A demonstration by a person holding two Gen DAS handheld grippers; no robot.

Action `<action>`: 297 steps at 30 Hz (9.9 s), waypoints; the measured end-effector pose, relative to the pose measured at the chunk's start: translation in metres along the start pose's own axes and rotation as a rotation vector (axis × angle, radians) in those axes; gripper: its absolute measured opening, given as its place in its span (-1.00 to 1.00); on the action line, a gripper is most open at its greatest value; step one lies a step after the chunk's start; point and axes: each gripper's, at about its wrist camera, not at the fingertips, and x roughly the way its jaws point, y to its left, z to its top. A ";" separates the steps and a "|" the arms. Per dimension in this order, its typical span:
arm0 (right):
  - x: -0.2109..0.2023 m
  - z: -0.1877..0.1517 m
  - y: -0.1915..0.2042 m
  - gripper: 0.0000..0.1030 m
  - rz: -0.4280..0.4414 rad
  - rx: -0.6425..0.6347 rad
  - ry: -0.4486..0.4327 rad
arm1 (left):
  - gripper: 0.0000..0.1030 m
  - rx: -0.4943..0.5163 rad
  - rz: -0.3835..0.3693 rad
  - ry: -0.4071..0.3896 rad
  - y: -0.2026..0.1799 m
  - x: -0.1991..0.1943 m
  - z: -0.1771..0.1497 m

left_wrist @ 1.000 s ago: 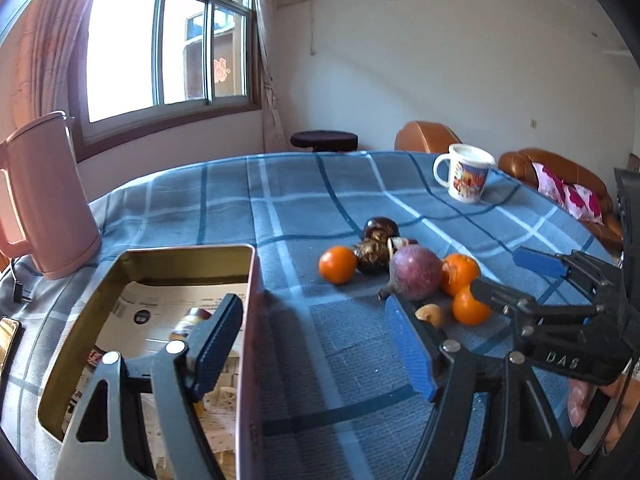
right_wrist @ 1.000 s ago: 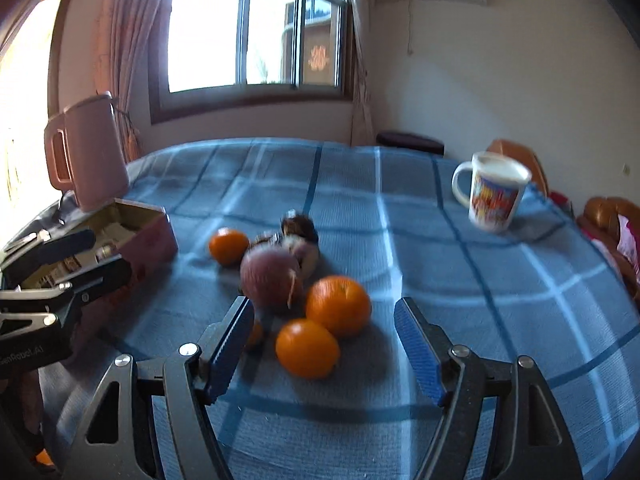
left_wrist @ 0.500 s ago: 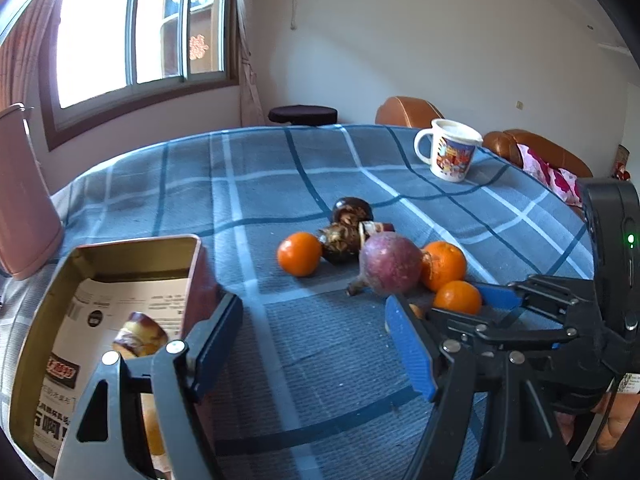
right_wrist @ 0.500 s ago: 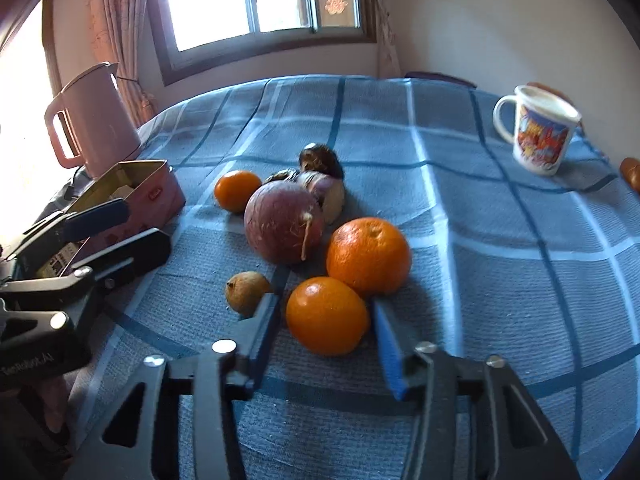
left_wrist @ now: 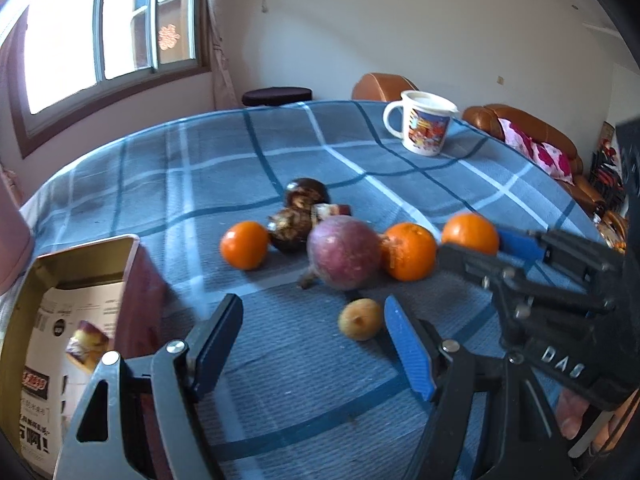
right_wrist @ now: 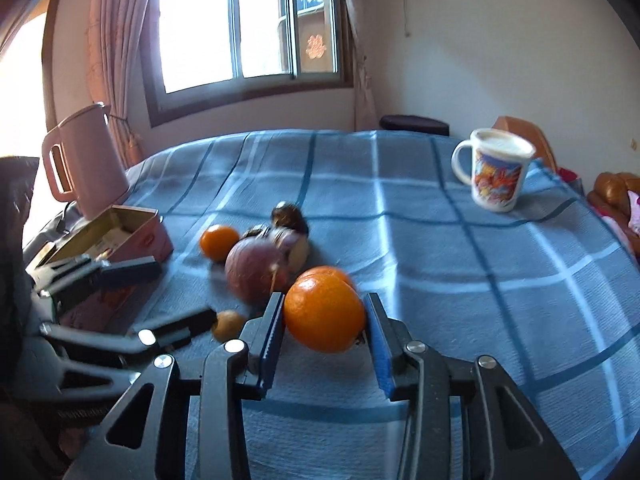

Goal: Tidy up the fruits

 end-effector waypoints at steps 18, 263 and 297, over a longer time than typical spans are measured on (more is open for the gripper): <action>0.005 0.011 -0.002 -0.20 -0.005 -0.016 -0.043 | -0.45 0.012 -0.118 0.153 -0.019 0.034 0.003; 0.039 0.006 0.246 -0.19 0.408 -0.632 -0.051 | -0.44 -0.336 0.411 -0.188 0.184 -0.093 -0.053; 0.001 0.028 -0.005 0.46 -0.087 -0.091 -0.169 | 0.49 -0.054 0.173 -0.199 0.017 -0.037 0.015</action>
